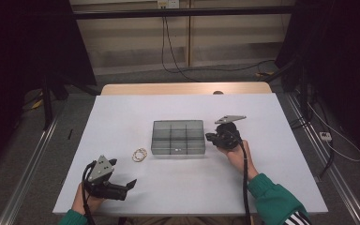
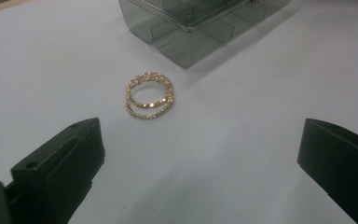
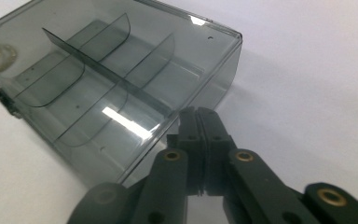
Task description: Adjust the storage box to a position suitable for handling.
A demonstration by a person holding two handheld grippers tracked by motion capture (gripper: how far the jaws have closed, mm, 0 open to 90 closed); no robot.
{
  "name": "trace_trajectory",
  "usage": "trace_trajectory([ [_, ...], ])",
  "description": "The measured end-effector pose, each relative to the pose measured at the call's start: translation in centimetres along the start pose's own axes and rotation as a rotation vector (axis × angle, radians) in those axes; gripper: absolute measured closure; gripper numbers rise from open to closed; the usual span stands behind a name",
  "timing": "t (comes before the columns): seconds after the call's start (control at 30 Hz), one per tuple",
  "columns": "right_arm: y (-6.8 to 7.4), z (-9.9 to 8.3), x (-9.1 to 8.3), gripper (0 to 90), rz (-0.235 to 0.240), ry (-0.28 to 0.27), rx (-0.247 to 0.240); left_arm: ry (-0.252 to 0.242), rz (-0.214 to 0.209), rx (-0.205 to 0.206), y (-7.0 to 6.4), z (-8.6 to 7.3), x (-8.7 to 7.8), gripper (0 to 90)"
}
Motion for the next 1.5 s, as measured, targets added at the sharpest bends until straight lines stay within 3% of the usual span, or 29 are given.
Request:
trace_trajectory([
  [0.33,0.1,-0.7,-1.8,61.1,0.017,0.018,-0.01,-0.001,-0.002,0.003,0.0,0.0,0.0,0.2],
  [0.37,0.1,-0.9,-2.1,54.6,0.017,0.027,-0.007,-0.003,0.0,0.005,0.0,0.0,0.0,0.2],
  [0.4,0.1,-0.9,-2.1,54.6,0.017,0.027,-0.007,-0.002,-0.001,0.005,0.0,0.0,0.0,0.2],
  [0.43,0.1,-1.1,-2.5,46.1,0.021,0.032,-0.004,0.0,-0.001,0.005,0.0,0.0,0.0,0.1],
  [0.5,0.1,-1.1,-2.7,43.3,0.025,0.032,-0.003,-0.002,-0.001,0.003,0.1,0.0,0.0,0.1],
  [0.7,0.9,-1.7,-4.0,19.9,0.065,0.037,-0.015,-0.002,0.002,0.0,0.1,0.0,-0.2,0.1],
  [1.1,2.7,-3.0,-5.5,0.0,0.124,0.039,-0.01,-0.004,-0.002,0.003,-0.1,0.0,-0.2,0.2],
  [1.5,4.5,-3.3,-5.7,0.0,0.196,0.014,0.001,-0.002,0.001,0.004,-0.2,-0.1,-0.3,0.2],
])
Point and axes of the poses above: each handheld gripper's, and its own axes: x roughly forward along the jaws, z roughly out of its top, y roughly to its left, the point moved 1 cm from there along x, roughly forward along the jaws, and after that the axes turned 10 degrees about -y, right-handed, at the moved point
